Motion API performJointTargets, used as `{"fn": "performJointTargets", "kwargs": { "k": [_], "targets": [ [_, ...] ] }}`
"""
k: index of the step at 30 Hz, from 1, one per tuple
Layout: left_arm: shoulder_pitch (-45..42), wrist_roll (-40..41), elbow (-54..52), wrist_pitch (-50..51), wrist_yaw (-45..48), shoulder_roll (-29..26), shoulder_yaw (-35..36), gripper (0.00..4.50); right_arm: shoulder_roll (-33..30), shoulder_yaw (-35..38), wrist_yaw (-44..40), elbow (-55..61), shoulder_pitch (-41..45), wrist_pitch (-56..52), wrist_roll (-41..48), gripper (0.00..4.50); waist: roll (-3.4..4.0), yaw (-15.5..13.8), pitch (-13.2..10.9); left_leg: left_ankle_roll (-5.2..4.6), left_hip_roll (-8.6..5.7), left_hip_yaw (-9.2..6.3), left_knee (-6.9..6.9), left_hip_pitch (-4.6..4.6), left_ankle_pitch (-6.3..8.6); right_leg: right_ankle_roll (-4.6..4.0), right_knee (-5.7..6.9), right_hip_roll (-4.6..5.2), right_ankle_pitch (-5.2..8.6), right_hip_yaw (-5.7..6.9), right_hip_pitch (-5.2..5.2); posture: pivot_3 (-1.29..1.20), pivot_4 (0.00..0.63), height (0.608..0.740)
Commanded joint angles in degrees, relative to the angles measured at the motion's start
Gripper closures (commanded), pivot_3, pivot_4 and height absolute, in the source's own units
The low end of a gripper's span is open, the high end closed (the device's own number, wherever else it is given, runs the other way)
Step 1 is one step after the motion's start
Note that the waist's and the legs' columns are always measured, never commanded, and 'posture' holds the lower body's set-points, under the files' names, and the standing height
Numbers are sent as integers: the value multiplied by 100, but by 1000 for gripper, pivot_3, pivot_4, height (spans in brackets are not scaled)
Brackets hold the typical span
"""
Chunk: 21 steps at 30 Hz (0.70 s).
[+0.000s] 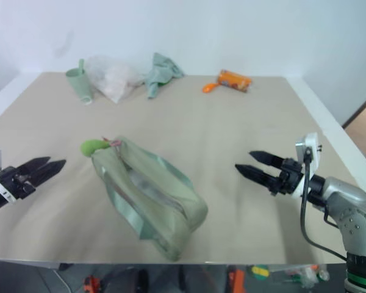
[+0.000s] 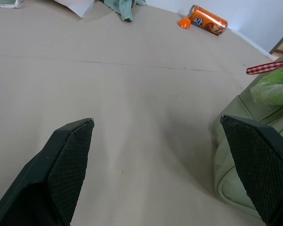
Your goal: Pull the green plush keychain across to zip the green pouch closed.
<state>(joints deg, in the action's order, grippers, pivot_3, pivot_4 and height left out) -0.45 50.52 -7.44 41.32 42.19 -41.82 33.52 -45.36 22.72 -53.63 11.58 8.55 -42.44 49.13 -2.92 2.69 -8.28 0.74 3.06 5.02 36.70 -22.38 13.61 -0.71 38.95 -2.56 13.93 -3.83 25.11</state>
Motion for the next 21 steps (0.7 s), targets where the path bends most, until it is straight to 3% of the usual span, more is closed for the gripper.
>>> {"fn": "performJointTargets", "kwargs": {
  "k": [1,9,12,15,21],
  "targets": [
    [-9,43,-163,9,148,-180,72,19,-159,117,-60,280,-28,43,26,0,0,0,0,0,0,0,0,0,0,0,0,0,0,0,0,0,150,737],
    [-217,61,-145,-281,616,-232,166,19,-438,-53,-143,483,152,-33,10,0,0,2,0,0,0,-1,2,-1,0,-1,2,1,0,1,0,0,150,737],
    [-137,75,-541,-590,1074,-263,157,19,-592,35,-147,846,524,-385,553,0,4,11,-3,0,0,5,0,-1,0,-1,2,-1,1,-5,4,0,150,737],
    [-324,552,-672,-392,1307,-338,272,19,-735,-8,-180,1270,755,-705,1044,0,2,-2,-6,1,1,0,0,-2,0,-4,3,-2,2,0,4,0,150,737],
    [-341,1536,-1209,64,2029,-783,431,19,-1222,-353,-332,2077,914,-857,1191,0,-1,-7,-10,1,1,-14,0,-10,0,-9,3,1,8,16,4,0,150,737]
  ]
}}
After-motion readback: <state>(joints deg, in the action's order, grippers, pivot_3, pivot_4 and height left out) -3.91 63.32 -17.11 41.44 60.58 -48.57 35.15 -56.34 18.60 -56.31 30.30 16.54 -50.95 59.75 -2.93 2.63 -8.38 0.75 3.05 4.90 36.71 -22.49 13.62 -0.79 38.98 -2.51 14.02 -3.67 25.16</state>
